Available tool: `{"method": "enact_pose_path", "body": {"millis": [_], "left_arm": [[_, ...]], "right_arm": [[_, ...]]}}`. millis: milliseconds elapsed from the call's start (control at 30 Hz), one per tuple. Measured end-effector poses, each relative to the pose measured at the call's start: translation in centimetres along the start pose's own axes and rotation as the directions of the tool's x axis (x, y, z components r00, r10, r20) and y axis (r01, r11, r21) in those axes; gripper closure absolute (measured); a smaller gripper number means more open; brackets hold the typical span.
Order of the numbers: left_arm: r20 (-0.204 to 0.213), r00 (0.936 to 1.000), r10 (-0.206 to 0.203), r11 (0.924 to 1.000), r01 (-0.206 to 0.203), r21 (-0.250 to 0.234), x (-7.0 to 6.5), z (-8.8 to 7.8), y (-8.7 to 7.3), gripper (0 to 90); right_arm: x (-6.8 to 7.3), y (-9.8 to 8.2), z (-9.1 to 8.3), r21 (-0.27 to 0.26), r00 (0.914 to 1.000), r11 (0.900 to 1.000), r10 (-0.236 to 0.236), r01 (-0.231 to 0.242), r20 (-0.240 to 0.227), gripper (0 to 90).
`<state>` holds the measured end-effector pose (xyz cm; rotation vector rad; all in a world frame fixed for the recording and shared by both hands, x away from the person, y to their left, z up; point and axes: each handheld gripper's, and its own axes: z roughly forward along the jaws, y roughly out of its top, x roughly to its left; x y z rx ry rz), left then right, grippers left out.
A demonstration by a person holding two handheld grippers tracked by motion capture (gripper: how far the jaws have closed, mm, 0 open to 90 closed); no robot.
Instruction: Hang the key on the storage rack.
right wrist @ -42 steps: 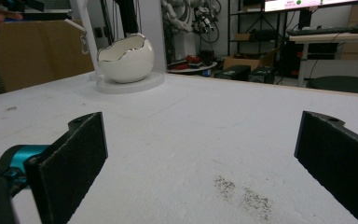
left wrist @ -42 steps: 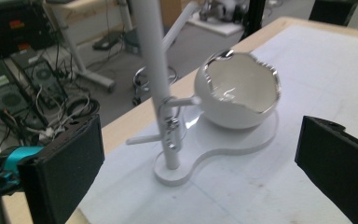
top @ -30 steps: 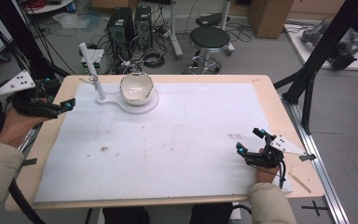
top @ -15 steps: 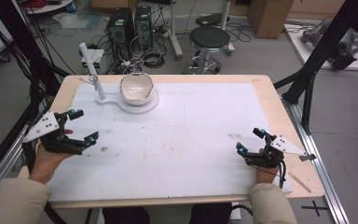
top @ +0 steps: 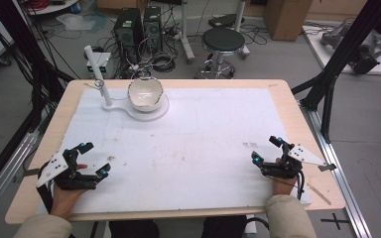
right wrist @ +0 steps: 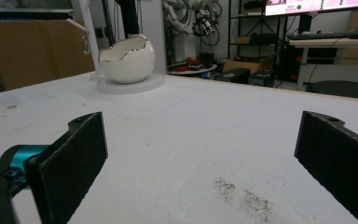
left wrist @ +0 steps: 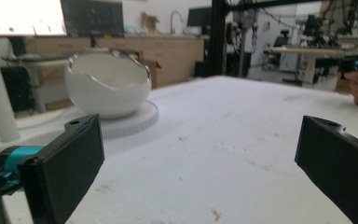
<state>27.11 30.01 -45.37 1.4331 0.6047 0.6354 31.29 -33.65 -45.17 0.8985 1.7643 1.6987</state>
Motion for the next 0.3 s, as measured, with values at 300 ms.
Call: {"method": "enact_pose_path", "body": {"millis": [300], "left_arm": [[-0.031,0.9995,-0.002,1.0000,0.002,0.007,-0.08,0.00,-0.04,1.7]], "right_arm": [[0.01,-0.01,-0.02,0.001,1.0000,1.000,0.001,-0.001,0.002,1.5]]}}
